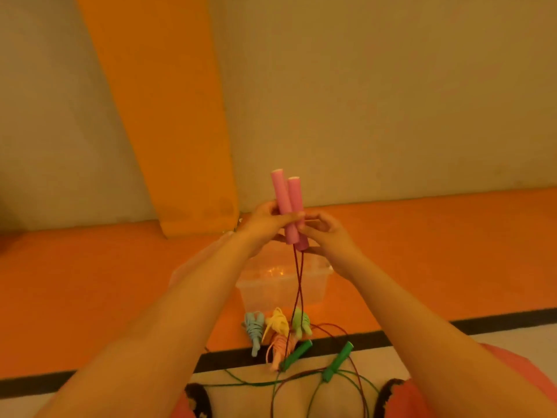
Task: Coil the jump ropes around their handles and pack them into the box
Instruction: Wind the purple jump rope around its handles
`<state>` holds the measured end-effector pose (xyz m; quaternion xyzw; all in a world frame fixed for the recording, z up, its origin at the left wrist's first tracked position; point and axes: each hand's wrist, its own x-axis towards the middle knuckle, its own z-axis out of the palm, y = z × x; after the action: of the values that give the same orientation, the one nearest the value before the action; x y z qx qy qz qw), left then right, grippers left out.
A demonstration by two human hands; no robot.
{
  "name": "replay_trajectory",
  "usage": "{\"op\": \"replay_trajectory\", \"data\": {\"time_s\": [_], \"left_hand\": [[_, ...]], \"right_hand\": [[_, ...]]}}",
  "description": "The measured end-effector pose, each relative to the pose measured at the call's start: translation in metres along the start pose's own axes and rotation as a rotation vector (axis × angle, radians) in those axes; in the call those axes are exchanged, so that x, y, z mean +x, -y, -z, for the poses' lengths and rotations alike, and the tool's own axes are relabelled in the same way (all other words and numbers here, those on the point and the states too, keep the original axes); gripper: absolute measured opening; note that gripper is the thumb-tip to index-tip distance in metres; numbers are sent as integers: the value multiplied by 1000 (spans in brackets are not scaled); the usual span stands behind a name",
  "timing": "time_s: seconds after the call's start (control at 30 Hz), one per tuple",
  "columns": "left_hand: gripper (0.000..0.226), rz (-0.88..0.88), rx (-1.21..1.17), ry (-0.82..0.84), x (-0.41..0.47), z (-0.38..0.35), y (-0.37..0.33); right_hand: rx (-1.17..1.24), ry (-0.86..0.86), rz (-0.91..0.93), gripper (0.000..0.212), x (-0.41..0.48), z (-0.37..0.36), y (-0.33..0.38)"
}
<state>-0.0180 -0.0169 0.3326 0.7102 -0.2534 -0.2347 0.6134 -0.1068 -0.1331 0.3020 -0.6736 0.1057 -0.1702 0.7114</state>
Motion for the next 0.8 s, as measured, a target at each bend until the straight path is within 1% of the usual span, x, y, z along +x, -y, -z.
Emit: {"op": "replay_trajectory", "data": {"time_s": [0.1, 0.17, 0.2, 0.27, 0.3, 0.33, 0.43, 0.5, 0.57, 0.67, 0.73, 0.8], "left_hand": [[22, -85, 25, -31, -7, -12, -39], [20, -136, 19, -56, -14, -18, -54], [19, -161, 5, -66, -17, -21, -57], [17, -198, -23, -82, -23, -25, -61], [17, -210, -46, -85, -26, -27, -62], [19, -217, -79, -90, -29, -27, -62], [28, -211, -211, -133, -34, -21, -67], [24, -218, -294, -201, -37, -10, -73], [24, -240, -343, -267, -38, 5, -77], [26, -227, -335, -357, -38, 26, -68], [36, -188, -318, -393, -38, 37, -56], [39, -172, -261, -411, -37, 45, -44]], "right_hand": [[74, -2, 49, 16, -8, -3, 35], [129, -14, 41, 9, -13, -7, 44], [174, -15, 34, 10, -17, -9, 45], [251, 27, 12, 26, -27, -13, 40], [222, 73, -5, 33, -34, -15, 34], [125, 123, -26, 33, -40, -16, 24], [-324, 235, -137, 17, -58, -19, -17], [-547, 276, -166, 15, -67, -15, -48], [-632, 251, -169, 11, -73, -10, -70], [-642, 136, -148, 19, -69, -4, -79], [-545, 56, -153, 20, -59, -4, -69], [-390, -43, -183, 16, -47, -2, -50]]}}
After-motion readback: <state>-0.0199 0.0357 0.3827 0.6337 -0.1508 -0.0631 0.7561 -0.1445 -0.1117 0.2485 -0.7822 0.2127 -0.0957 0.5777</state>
